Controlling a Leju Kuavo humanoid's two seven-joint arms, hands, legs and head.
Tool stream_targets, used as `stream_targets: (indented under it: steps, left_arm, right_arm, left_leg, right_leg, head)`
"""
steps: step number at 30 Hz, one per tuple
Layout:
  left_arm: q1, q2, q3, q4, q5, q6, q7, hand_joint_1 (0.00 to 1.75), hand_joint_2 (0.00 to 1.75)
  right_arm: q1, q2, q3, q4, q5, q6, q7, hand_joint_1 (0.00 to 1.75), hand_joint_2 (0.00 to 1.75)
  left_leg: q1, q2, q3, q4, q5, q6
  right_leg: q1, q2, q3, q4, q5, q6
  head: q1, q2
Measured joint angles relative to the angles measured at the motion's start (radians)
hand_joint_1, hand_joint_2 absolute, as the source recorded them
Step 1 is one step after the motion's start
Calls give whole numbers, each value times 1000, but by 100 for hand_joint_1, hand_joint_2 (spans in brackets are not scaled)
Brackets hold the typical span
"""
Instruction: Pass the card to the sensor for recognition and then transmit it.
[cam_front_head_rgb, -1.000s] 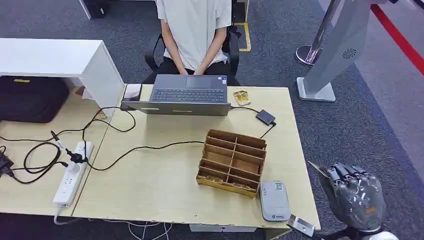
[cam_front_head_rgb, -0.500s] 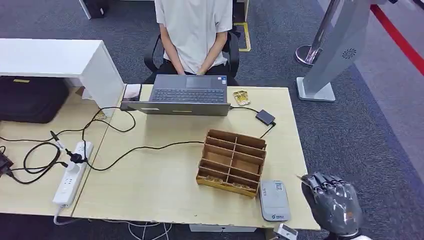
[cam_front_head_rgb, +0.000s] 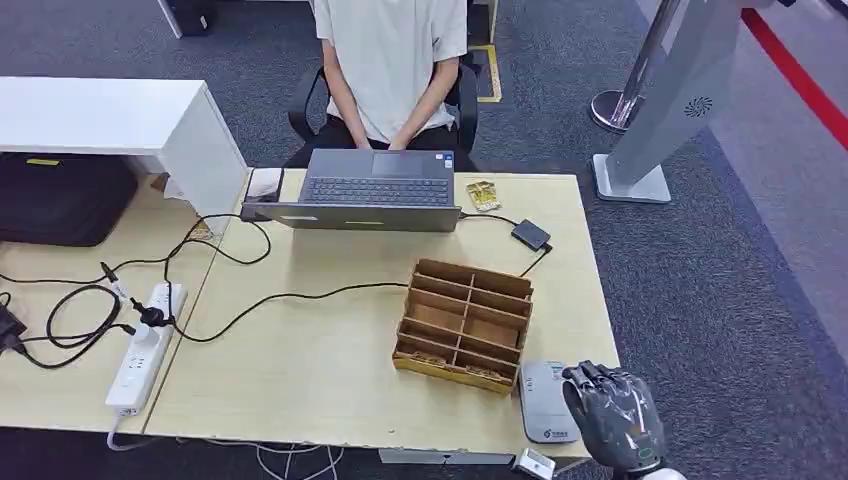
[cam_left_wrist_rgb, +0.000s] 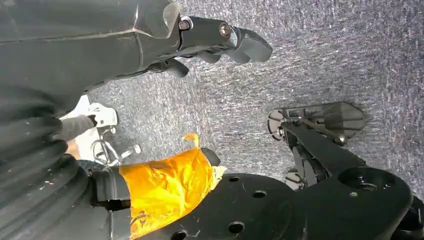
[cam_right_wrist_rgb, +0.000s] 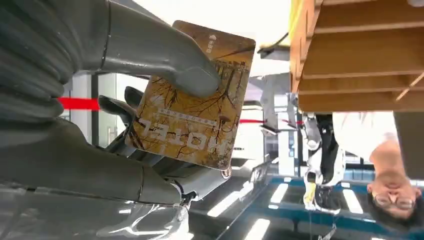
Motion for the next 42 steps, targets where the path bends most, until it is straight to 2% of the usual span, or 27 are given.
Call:
stream_targets:
  steps: [20, 26, 29, 33, 38, 42]
  left_arm:
    - [-1, 0, 14, 0, -18, 3, 1, 0, 175]
    - [-1, 0, 19, 0, -21, 2, 2, 0, 175]
    - [-1, 1, 24, 0, -26, 0, 3, 0, 175]
    - [-1, 2, 25, 0, -30, -1, 4, 0, 175]
    - [-1, 5, 26, 0, -39, -1, 4, 0, 175]
    - [-1, 5, 26, 0, -47, -2, 4, 0, 175]
  right_arm:
    - [-17, 10, 132, 64, -94, 29, 72, 175, 175]
    - [-30, 8, 137, 51, -105, 37, 72, 175, 175]
    - [-39, -1, 128, 19, -104, 43, 62, 175, 175]
    - [-54, -6, 80, -40, -105, 68, 24, 175, 175]
    - [-75, -10, 25, -99, -109, 65, -26, 175, 175]
    - [-120, -28, -32, -169, -146, 122, -48, 175, 175]
  left_leg:
    - [0, 0, 0, 0, 0, 0]
    - [0, 0, 0, 0, 0, 0]
    - [0, 0, 0, 0, 0, 0]
    - [0, 0, 0, 0, 0, 0]
    - [0, 0, 0, 0, 0, 0]
    - [0, 0, 0, 0, 0, 0]
  right_leg:
    - [0, 0, 0, 0, 0, 0]
    - [0, 0, 0, 0, 0, 0]
    - [0, 0, 0, 0, 0, 0]
    - [0, 0, 0, 0, 0, 0]
    - [0, 1, 0, 0, 0, 0]
    - [0, 1, 0, 0, 1, 0]
  head:
    - [0, 0]
    - [0, 0]
    - [0, 0]
    - [0, 0]
    - [0, 0]
    - [0, 0]
